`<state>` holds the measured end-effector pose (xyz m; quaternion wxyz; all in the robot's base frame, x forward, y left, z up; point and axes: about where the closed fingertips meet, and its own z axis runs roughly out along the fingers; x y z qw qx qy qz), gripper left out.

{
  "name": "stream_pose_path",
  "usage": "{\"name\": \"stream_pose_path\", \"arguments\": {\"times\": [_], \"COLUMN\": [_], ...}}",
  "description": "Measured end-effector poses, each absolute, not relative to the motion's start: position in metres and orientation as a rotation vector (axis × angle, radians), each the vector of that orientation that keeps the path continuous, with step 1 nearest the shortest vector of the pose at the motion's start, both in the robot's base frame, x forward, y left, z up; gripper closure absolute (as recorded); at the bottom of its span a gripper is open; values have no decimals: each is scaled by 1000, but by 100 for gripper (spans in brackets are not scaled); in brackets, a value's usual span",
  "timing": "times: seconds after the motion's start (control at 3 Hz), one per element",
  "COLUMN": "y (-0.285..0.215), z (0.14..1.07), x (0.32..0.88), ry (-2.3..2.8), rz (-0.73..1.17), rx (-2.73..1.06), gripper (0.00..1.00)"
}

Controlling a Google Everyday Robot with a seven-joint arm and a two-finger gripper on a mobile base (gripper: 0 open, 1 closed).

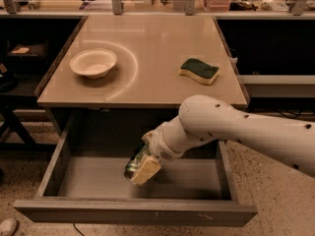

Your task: Place green can into top drawer

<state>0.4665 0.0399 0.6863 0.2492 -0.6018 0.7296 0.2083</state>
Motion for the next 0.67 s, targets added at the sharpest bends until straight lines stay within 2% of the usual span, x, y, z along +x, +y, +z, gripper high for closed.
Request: {"name": "stream_pose_path", "arguments": {"times": [0.67], "y": [47], "z": [663], "x": [480], "ry": [1945], "rz": [529], "rx": [-1621], "gripper": [100]}}
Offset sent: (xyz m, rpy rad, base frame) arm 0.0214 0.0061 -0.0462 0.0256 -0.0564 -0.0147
